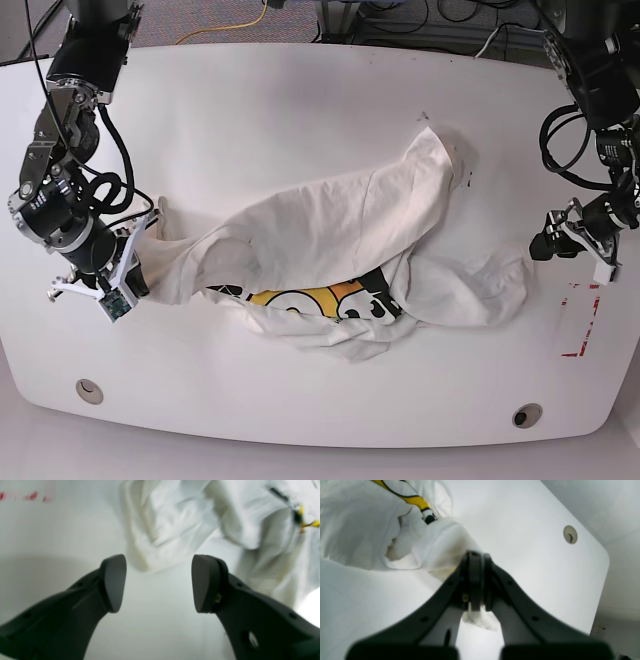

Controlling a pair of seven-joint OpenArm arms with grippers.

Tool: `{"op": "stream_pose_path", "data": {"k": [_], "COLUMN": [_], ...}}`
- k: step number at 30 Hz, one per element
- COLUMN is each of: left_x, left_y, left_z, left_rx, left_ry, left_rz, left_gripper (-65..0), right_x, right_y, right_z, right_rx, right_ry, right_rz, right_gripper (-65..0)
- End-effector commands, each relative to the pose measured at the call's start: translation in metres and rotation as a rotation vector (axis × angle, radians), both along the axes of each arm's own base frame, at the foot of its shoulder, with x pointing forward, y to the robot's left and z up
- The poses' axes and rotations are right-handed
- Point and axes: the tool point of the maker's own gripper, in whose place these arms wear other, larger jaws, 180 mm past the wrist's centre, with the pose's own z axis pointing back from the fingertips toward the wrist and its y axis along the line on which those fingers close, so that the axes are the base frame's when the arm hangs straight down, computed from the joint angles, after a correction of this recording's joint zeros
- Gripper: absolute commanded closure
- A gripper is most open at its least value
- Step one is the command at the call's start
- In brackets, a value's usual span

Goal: Layout the t-shirt on the table in an organized manner, then fold the t-shirt properly
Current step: 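Lower the left gripper onto the bunched fabric and grasp it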

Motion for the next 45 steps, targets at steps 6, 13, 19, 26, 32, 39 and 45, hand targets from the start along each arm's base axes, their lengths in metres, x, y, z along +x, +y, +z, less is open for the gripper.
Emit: {"op": "stream_pose_path", "data": {"k": [6, 13, 19, 26, 32, 39, 45], "left_x": [0.020, 0.023, 0.024, 0.029, 0.033, 0.040, 0.048], "left_y": [0.018, 0.017, 0.004, -0.026, -0.052, -0.066, -0.065], "left_z": [0.006, -0.007, -0.022, -0.032, -0.037, -0.035, -0.028], "left_rx": [-0.010, -0.049, -0.105, -0.162, -0.177, -0.180, -0.184], "left_ry": [-0.042, -0.006, 0.035, 0.048, 0.056, 0.046, 0.014], "left_rz": [0.066, 0.092, 0.094, 0.068, 0.021, -0.002, 0.008], "left_gripper": [-38.9, -38.9, -38.9, -38.9, -38.9, -38.6, -38.5], "right_x": [0.006, 0.008, 0.009, 0.011, 0.011, 0.011, 0.011], "right_y": [-0.002, -0.002, -0.002, -0.002, -0.002, -0.002, -0.002], "right_z": [0.018, 0.022, 0.024, 0.028, 0.029, 0.029, 0.029], "right_rx": [-0.004, -0.004, -0.004, -0.004, -0.004, -0.004, -0.004], "right_ry": [-0.058, -0.067, -0.074, -0.085, -0.086, -0.086, -0.086], "right_rz": [0.006, 0.006, 0.005, 0.005, 0.005, 0.005, 0.005], "right_gripper": [0.0, 0.0, 0.0, 0.0, 0.0, 0.0, 0.0]}}
